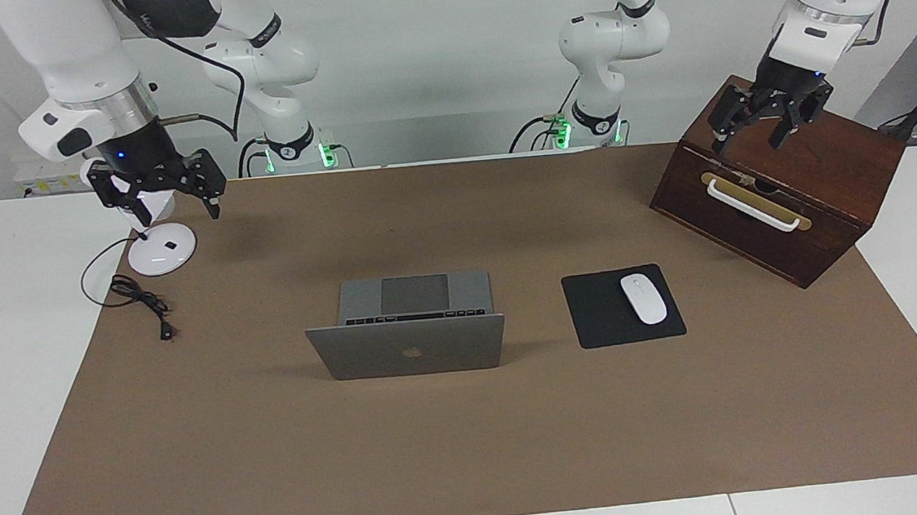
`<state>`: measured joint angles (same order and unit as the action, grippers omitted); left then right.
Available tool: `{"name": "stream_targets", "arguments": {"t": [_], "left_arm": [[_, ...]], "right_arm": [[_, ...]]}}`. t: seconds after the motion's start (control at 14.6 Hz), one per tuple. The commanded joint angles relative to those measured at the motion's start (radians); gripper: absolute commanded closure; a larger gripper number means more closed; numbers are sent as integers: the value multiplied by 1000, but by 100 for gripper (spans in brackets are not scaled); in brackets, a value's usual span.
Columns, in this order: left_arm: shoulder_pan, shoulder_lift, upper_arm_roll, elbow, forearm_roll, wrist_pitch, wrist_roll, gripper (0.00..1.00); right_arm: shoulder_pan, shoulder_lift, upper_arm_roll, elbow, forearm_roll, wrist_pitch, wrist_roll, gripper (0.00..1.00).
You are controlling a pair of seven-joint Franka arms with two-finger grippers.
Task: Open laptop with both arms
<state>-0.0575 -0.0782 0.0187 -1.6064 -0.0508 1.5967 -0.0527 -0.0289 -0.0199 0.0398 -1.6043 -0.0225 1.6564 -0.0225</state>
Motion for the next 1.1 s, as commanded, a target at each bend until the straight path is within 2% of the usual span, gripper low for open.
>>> {"name": "stream_targets", "arguments": {"t": [0.0,0.27,1.03], "left_arm": [[7,-5,-11,-12,48,6,-3,0],[5,-5,-11,-13,49,8,-3,0],[8,-8,-13,-20,49,17,-1,0]], "right_arm": [[-8,-29,2,-40,-7,-3,-14,0],[-17,-37,0,-33,-7,-101,-14,0],[-14,-40,-3,-37,6,-122,-13,0]]}}
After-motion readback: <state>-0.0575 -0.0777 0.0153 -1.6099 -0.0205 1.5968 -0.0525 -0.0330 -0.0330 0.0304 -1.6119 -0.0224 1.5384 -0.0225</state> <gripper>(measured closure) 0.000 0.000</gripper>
